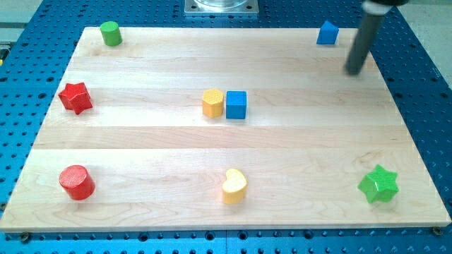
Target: Push the triangle to the top of the blue cube
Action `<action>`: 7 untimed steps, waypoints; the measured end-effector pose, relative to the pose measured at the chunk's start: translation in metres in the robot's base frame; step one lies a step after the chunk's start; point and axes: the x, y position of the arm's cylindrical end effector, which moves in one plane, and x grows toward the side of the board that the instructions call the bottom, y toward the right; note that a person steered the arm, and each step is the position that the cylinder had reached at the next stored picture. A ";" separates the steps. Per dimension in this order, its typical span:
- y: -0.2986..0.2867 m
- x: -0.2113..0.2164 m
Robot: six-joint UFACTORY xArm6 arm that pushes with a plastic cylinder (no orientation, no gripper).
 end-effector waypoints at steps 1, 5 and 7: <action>0.036 -0.060; -0.131 -0.080; -0.193 -0.030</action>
